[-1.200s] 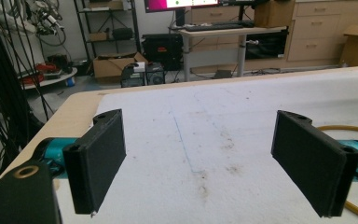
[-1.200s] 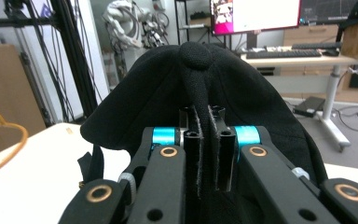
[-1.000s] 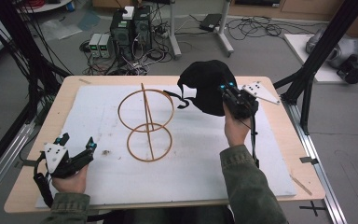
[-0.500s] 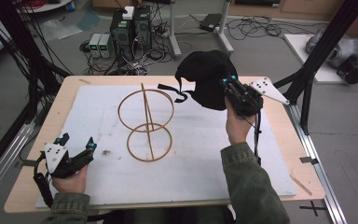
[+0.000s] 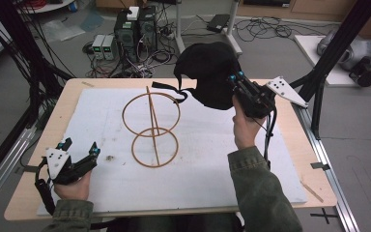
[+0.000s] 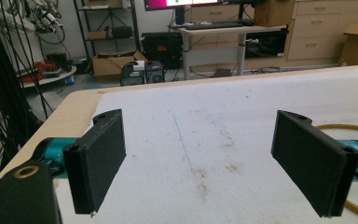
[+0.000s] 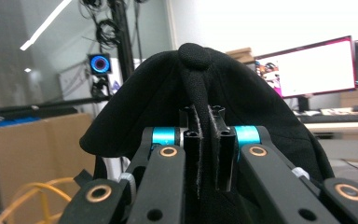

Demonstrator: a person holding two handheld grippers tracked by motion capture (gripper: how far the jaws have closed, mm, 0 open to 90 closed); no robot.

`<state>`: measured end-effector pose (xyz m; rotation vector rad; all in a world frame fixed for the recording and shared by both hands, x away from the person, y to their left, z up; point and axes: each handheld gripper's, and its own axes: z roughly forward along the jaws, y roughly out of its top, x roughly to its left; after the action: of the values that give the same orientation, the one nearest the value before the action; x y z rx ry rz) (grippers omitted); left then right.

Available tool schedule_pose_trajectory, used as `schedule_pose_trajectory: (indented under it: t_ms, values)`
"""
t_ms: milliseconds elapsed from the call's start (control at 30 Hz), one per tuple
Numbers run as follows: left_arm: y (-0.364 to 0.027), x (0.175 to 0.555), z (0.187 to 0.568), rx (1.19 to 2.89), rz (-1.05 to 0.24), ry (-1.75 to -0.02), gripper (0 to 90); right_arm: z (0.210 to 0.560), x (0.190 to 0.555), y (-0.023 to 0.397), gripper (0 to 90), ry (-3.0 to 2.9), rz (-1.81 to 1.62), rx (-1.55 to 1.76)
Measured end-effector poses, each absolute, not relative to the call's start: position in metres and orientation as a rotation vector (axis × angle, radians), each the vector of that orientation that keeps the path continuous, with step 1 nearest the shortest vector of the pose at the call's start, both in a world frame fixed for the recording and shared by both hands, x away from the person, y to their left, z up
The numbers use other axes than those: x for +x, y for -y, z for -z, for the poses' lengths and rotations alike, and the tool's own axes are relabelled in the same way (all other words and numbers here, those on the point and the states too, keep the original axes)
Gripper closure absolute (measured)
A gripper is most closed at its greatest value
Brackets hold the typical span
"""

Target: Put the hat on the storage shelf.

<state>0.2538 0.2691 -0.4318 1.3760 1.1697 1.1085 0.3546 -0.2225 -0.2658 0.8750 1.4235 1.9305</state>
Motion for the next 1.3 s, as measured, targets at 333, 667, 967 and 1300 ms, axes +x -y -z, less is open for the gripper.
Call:
schedule_pose_trajectory:
  t_ms: [333, 667, 967, 1300]
  values:
    - [-0.269, 0.254, 0.432, 1.374, -1.101, -1.175, 17.8, 0.252, 0.344, 0.209, 86.3, -1.429, -2.073, 0.771]
    - [-0.271, 0.254, 0.433, 1.359, -1.091, -1.188, 17.8, 0.242, 0.332, 0.19, 86.3, -1.479, -2.162, 0.664]
    - [-0.271, 0.254, 0.433, 1.36, -1.09, -1.185, 17.8, 0.243, 0.331, 0.175, 86.3, -1.523, -2.207, 0.613]
    - [-0.271, 0.254, 0.433, 1.361, -1.09, -1.184, 17.8, 0.25, 0.335, 0.156, 86.3, -1.602, -2.22, 0.555]
